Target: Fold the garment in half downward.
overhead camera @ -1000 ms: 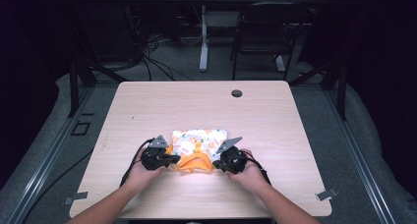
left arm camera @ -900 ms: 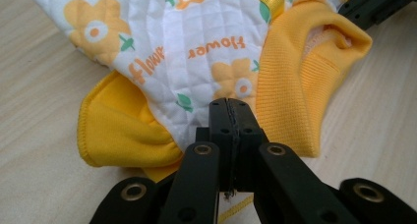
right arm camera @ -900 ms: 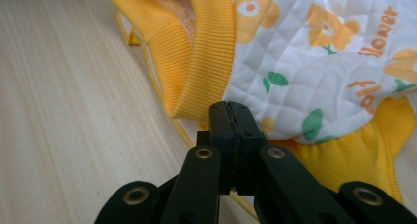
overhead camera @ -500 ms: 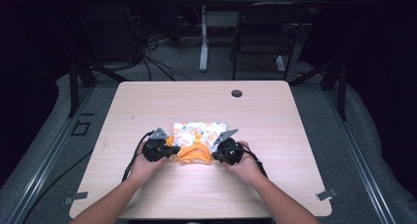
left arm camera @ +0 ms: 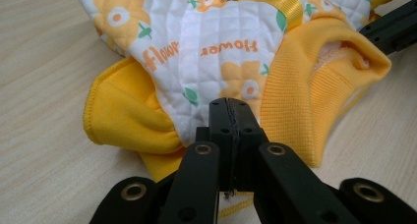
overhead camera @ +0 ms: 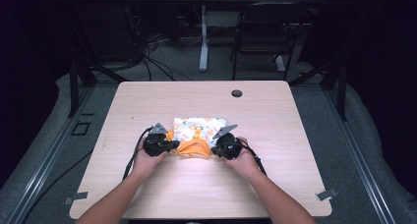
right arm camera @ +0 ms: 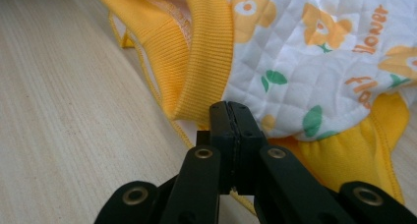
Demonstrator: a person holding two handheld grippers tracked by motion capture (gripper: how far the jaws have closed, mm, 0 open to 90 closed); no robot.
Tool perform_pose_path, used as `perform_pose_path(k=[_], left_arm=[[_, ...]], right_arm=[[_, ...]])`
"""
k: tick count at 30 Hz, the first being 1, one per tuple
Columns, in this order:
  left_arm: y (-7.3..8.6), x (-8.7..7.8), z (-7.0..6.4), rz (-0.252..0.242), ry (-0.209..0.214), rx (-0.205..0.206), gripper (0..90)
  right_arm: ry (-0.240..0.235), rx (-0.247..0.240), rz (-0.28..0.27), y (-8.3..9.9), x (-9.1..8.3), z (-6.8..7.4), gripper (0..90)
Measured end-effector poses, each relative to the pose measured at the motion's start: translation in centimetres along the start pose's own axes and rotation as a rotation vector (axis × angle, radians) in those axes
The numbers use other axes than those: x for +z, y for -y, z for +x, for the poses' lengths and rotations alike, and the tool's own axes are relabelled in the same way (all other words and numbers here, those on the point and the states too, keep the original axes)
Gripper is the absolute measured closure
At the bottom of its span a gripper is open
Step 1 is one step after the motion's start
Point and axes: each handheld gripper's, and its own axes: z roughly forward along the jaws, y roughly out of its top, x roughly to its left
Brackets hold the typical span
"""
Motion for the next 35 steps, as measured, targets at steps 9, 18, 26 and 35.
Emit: perform_pose_path(k=[9,18,26,35], left_arm=[[-0.1,0.0,0.0,-0.005,-0.007,-0.001,89.8],[-0.5,-1.4,-0.5,-0.022,0.004,-0.003,89.6],[-0.4,-3.9,-2.1,-0.036,0.022,0.044,84.2],[2.0,-6.5,-3.6,-0.11,-0.015,0.078,53.3]], right_arm=[[-0.008,0.018,-0.009,0.1,-0.1,-0.3,89.2],[-0.023,0.025,-0.052,-0.2,-1.8,0.3,88.5],[-0.027,-0.003,-0.077,0.0,-3.8,1.7,83.9],[0.018,-0.03,-0.182,2.2,-6.4,4.1,57.5]])
